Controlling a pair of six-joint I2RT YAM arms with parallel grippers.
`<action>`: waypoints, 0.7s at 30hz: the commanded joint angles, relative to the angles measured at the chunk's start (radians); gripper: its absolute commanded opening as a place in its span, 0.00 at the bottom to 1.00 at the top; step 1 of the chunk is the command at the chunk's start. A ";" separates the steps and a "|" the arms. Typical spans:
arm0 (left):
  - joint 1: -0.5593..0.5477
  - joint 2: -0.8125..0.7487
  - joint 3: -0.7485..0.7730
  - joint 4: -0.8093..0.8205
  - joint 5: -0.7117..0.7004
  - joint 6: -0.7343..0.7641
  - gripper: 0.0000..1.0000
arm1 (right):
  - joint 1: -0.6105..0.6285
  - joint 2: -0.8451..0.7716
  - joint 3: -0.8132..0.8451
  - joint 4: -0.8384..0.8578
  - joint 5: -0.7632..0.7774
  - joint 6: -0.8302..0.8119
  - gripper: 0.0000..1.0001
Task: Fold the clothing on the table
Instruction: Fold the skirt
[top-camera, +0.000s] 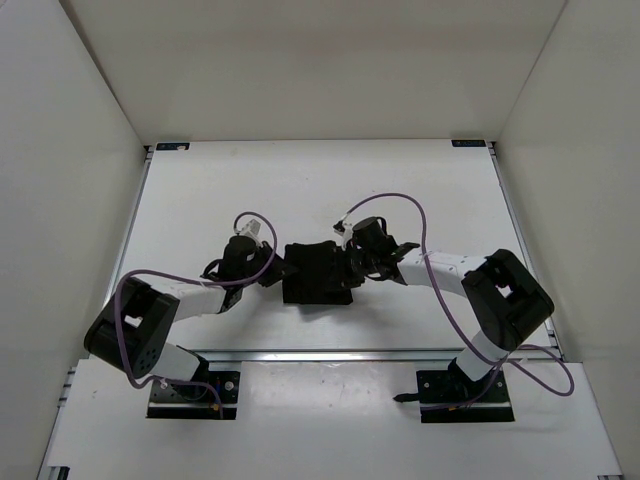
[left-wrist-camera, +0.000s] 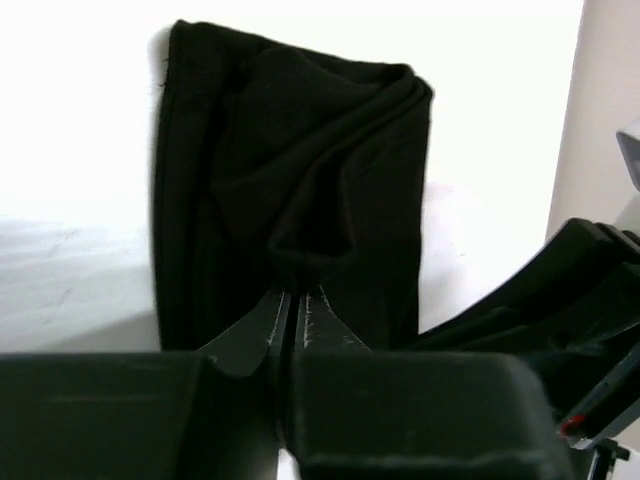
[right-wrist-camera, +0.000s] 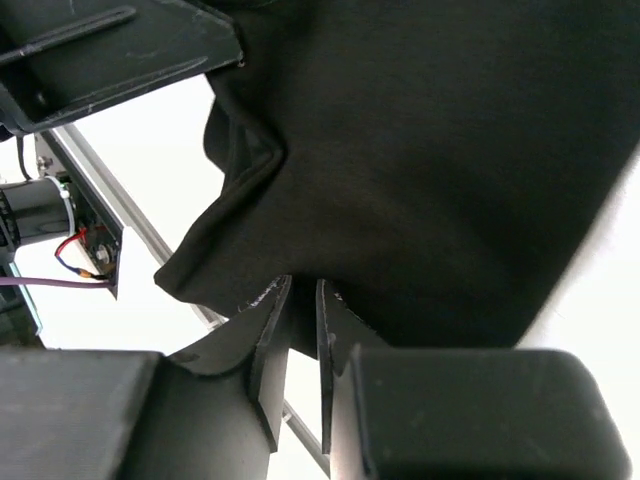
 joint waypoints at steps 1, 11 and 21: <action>0.002 -0.014 0.052 0.027 0.014 0.002 0.07 | 0.010 -0.006 0.042 0.029 -0.005 0.001 0.14; 0.049 0.030 0.213 -0.025 0.037 0.034 0.02 | 0.003 -0.034 0.044 0.047 -0.053 0.005 0.15; 0.094 0.239 0.351 -0.044 0.084 0.063 0.12 | -0.046 -0.149 -0.014 0.065 -0.033 -0.011 0.20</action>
